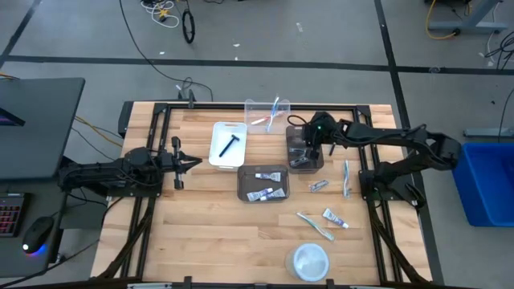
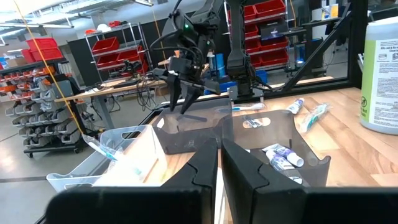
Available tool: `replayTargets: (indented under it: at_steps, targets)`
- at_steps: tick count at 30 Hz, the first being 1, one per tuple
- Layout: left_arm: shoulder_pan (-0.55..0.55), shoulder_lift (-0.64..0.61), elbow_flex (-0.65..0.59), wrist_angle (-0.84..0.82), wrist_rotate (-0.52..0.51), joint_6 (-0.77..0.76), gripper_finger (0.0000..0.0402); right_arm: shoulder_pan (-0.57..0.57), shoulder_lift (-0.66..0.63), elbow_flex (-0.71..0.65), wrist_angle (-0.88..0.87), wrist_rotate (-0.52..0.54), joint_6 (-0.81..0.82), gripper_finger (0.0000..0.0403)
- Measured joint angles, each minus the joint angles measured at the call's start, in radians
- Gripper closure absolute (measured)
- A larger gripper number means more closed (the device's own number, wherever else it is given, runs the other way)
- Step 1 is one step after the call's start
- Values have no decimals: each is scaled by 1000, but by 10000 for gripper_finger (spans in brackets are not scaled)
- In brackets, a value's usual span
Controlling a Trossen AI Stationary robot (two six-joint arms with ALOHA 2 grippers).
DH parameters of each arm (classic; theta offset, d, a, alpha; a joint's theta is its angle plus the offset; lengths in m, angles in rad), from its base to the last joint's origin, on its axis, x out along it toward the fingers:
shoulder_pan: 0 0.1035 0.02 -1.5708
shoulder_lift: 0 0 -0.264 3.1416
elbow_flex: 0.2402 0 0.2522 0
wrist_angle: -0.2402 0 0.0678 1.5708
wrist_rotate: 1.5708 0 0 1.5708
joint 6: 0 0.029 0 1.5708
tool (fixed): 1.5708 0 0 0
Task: Pick & Place Travel size toiletries
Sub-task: Put the silver nail cutter into the top black bin
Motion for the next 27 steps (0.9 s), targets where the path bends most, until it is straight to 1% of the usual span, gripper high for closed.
replayTargets:
  at_steps: [4, 7, 13, 19, 23, 27]
  targets:
    - [0, 0, 0, 0, 0, 0, 374, 0, 11, 0, -4, 1, 19, 222]
    - [0, 0, 0, 0, 0, 0, 374, 3, 11, 0, -5, 29, 18, 200]
    - [0, 0, 0, 0, 0, 0, 374, 30, -19, 10, -60, 58, 18, 174]
    - [0, 0, 0, 0, 0, 0, 374, 69, -96, 26, -154, 62, 31, 170]
    - [0, 0, 0, 0, 0, 0, 374, 104, -170, 45, -240, 59, 103, 180]
    - [0, 0, 0, 0, 0, 0, 374, 150, -250, 50, -327, 31, 180, 188]
